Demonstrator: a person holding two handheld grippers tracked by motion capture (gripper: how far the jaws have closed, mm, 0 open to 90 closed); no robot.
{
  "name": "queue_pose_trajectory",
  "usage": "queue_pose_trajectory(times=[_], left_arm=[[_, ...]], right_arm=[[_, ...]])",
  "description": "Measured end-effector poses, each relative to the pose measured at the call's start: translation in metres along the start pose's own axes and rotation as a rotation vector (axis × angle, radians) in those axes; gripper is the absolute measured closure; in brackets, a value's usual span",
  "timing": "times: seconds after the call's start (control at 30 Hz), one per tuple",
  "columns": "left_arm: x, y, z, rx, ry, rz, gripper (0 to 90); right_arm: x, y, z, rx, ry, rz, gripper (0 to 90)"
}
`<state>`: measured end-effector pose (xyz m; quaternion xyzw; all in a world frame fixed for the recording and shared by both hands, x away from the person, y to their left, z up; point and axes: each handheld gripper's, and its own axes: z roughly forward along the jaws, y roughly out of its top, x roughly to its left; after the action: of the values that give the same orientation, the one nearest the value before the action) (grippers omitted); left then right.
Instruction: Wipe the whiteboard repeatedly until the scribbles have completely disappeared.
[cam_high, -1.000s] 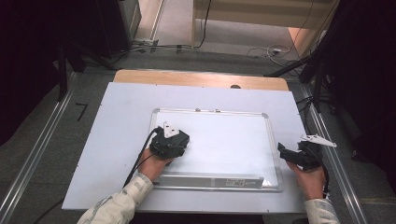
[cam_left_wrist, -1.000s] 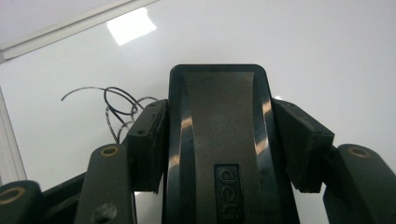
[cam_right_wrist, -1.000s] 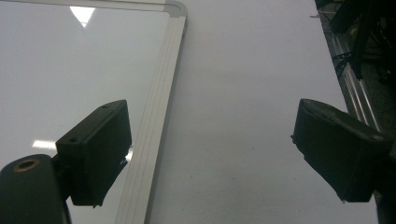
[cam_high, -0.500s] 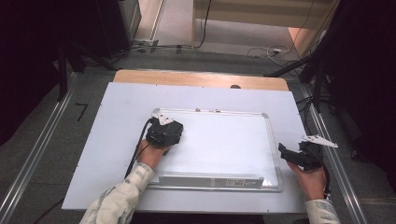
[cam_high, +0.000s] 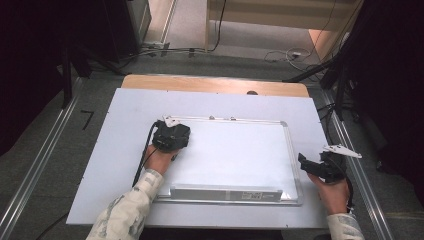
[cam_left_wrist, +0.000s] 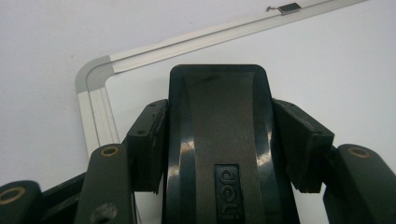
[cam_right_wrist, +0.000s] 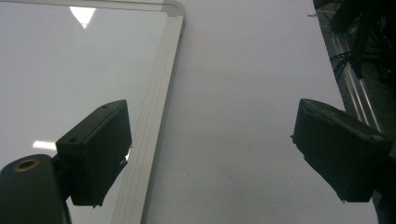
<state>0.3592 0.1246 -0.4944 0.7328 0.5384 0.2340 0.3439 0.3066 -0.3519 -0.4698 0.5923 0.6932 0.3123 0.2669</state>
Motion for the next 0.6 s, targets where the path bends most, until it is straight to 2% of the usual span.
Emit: queue_pose_trajectory(times=[0.1, 0.17, 0.4, 0.6], left_arm=[[-0.001, 0.002, 0.002, 0.001, 0.017, -0.012, 40.9], [-0.003, 0.002, 0.002, 0.004, 0.023, -0.004, 40.9], [-0.011, 0.001, 0.001, 0.008, 0.000, 0.013, 40.9], [-0.027, 0.003, 0.003, 0.008, -0.036, 0.043, 40.9]], right_arm=[[0.000, 0.000, 0.000, 0.000, -0.001, -0.001, 10.3], [0.000, 0.000, 0.000, 0.000, 0.000, -0.002, 10.3], [0.002, 0.001, 0.002, 0.002, -0.001, -0.006, 10.3], [0.003, 0.002, 0.003, 0.005, 0.000, -0.009, 10.3]])
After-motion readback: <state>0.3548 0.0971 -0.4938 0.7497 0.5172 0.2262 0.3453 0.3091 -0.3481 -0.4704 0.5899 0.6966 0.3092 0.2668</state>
